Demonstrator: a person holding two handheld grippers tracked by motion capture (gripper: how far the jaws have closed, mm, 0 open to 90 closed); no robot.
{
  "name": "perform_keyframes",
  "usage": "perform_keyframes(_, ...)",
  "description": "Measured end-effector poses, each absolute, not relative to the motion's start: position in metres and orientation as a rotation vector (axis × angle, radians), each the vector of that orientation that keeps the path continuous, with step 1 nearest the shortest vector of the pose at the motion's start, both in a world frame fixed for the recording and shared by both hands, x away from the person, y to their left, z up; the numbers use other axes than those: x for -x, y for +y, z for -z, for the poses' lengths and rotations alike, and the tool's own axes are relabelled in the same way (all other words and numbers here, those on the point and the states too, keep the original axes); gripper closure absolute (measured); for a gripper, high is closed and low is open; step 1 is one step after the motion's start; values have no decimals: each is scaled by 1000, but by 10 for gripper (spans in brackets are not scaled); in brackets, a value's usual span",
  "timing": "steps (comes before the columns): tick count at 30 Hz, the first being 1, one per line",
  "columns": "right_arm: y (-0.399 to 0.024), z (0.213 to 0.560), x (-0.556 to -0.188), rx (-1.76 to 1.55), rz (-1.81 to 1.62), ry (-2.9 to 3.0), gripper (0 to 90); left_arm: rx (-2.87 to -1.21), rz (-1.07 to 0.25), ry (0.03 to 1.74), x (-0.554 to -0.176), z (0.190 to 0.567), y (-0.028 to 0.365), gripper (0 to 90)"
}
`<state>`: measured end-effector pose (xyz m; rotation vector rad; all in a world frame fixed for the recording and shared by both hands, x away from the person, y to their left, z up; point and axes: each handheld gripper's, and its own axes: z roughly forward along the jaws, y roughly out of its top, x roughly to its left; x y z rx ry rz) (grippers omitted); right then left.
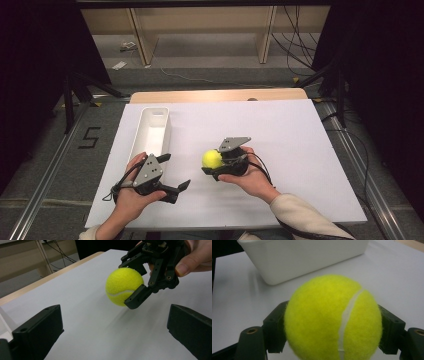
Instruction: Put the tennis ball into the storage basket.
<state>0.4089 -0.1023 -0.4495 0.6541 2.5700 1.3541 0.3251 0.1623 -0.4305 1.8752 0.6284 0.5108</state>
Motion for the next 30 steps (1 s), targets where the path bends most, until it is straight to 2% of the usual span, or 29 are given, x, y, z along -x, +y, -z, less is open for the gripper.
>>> perform_keyframes(30,-100,430,-411,-629,-1419,2499,262,-1876,-512,625,-325,431,161,0)
